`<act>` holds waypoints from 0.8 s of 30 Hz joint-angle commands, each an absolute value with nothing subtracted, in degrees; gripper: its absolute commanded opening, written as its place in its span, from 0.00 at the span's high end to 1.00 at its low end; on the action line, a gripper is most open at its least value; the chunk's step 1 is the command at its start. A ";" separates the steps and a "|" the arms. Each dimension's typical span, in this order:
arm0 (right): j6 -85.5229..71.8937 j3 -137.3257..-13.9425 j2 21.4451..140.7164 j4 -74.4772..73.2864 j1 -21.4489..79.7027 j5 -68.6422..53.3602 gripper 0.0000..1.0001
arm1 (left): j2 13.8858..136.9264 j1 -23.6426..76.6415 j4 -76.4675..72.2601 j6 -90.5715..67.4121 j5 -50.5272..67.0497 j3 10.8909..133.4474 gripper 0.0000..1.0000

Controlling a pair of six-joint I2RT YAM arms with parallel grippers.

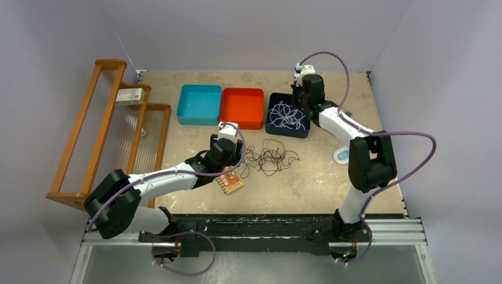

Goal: Untangle the cables

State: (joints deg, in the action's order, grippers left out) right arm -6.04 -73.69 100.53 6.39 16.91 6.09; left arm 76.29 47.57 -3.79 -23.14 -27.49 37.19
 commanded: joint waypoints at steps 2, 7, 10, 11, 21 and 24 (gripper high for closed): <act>-7.03 -73.68 102.61 8.24 16.72 1.24 1.00 | 76.97 47.16 -5.11 -22.74 -27.89 39.81 0.37; -6.50 -75.87 107.20 6.55 16.78 -2.30 0.98 | 77.58 47.11 -5.13 -22.76 -27.62 40.07 0.37; -6.36 -76.99 109.23 6.03 16.75 -3.32 0.98 | 77.70 47.11 -5.17 -22.68 -27.60 40.08 0.37; -6.28 -77.41 109.84 5.74 16.71 -3.61 0.98 | 77.70 47.11 -5.11 -22.74 -27.69 40.01 0.37; -5.81 -79.08 111.37 4.24 16.77 -4.37 0.88 | 77.73 47.11 -4.97 -22.96 -27.84 40.21 0.37; -5.64 -79.01 108.90 3.55 16.78 -3.25 0.79 | 77.31 47.11 -4.65 -23.19 -28.56 40.42 0.35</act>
State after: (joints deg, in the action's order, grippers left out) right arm -6.24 -76.86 113.99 4.01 16.91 -3.18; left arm 77.91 47.31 -3.62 -23.16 -27.49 37.93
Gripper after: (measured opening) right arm 0.153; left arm 0.630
